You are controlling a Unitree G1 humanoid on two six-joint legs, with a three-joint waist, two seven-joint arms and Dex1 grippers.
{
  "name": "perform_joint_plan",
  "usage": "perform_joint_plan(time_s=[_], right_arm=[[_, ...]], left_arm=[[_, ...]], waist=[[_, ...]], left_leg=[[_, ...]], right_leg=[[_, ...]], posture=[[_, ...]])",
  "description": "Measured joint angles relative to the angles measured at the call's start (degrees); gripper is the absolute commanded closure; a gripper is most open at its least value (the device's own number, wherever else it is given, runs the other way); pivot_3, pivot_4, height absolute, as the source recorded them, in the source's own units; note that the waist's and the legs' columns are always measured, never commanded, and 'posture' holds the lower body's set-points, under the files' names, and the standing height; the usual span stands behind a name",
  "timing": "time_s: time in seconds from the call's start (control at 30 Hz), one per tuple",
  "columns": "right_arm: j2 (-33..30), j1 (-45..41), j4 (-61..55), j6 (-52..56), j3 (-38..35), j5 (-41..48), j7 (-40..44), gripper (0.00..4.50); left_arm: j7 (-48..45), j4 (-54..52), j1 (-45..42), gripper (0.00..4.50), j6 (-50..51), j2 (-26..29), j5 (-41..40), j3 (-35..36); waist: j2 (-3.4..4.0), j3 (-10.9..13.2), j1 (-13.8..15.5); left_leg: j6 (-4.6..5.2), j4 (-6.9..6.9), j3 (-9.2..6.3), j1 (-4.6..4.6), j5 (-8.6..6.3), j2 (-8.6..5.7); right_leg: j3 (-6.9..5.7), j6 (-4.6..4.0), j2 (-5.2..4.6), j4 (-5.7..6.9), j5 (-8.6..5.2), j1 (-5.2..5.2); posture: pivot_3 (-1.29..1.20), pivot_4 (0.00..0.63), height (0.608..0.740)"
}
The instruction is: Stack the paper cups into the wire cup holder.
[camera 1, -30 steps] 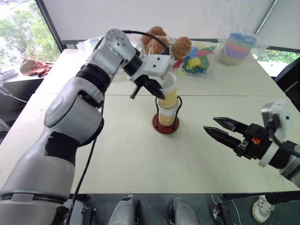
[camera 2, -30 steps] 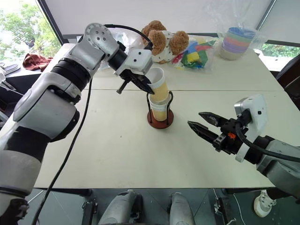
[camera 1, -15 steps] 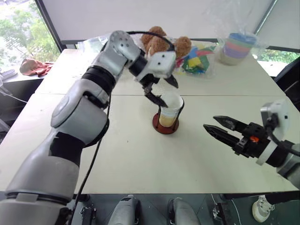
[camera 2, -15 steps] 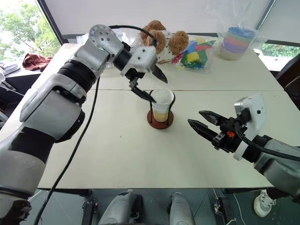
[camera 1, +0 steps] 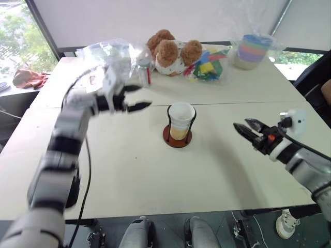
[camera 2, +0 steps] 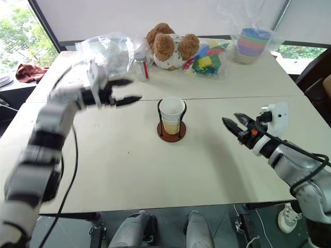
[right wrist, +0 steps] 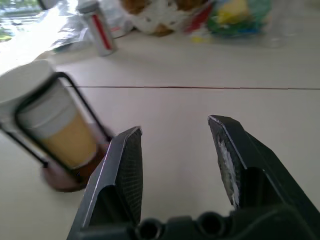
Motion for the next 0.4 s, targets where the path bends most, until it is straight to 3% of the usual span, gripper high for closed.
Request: perform_joint_plan(time_s=[0.17,0.27,0.4], right_arm=[[6.51,-3.64,7.27,-7.31,1.90,-7.78,0.58,2.21],[10.93,-3.16,12.07,-11.58,2.45,-12.70,0.33,2.21],[13.40,-3.00,16.38,-14.94,3.14,-17.51,-0.33,2.21]], left_arm=[[21.28,-21.73,16.36,0.64,7.24,-10.16,-1.66,9.15],[29.31,-25.34,24.16,0.64,7.97,-15.88,-1.42,11.76],[32.09,-26.14,27.85,0.64,7.06,-17.15,1.08,11.20]], waist=[[0.07,-0.08,1.42],[0.10,-0.13,1.59],[0.13,-0.13,1.90]], left_leg=[[-0.07,0.01,-0.12,0.15,0.03,-0.07],[-0.05,0.01,-0.04,0.45,0.02,-0.08],[0.10,-0.01,-0.04,0.72,-0.06,-0.08]], right_leg=[[0.01,0.00,-0.02,-0.04,0.00,0.24],[0.03,-0.01,-0.01,-0.06,0.00,0.44],[0.04,-0.06,0.02,0.04,0.01,0.62]], posture=[[0.00,0.150,0.740],[0.00,0.150,0.740],[0.00,0.150,0.740]])
